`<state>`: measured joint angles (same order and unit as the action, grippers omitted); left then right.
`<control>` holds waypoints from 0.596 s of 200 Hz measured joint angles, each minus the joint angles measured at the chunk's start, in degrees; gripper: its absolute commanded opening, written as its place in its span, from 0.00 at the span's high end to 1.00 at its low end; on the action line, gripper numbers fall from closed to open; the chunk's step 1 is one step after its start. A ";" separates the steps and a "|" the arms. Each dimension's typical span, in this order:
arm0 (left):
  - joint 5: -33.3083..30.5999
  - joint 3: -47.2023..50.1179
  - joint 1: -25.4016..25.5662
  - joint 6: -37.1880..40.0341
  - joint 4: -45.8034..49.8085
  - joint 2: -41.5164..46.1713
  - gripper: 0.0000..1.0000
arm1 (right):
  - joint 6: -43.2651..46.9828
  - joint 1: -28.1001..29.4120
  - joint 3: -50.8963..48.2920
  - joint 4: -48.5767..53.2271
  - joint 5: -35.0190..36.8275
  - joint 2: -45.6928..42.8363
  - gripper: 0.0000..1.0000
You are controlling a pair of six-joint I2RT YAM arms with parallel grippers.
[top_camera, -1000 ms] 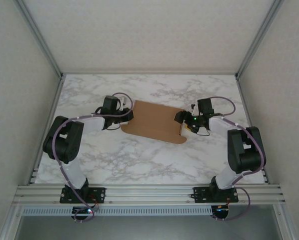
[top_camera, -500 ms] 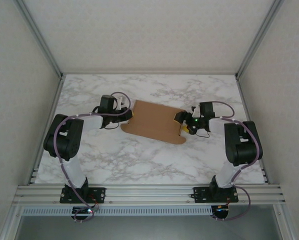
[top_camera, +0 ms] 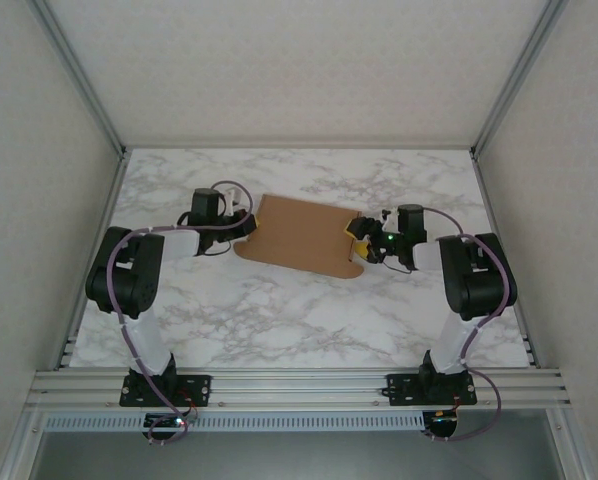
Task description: Fold the paper box
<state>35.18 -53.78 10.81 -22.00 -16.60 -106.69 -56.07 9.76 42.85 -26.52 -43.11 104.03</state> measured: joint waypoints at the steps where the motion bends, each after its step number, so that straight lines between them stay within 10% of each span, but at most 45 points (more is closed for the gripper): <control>1: -0.04 0.00 -0.02 0.00 -0.02 0.00 1.00 | -0.24 0.00 -0.09 -0.17 0.00 0.00 0.32; 55: -0.48 0.11 -0.11 0.00 -0.20 0.09 1.00 | -2.38 0.63 -1.14 -0.98 1.99 -1.64 0.40; 119: -0.17 0.13 -0.20 0.50 -0.35 -0.04 1.00 | 4.70 1.92 0.07 9.46 5.18 -8.33 0.24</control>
<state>35.00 -53.65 10.61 -21.50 -16.95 -106.74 -51.37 11.68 42.92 -17.06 -37.93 95.70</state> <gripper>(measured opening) 0.058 0.750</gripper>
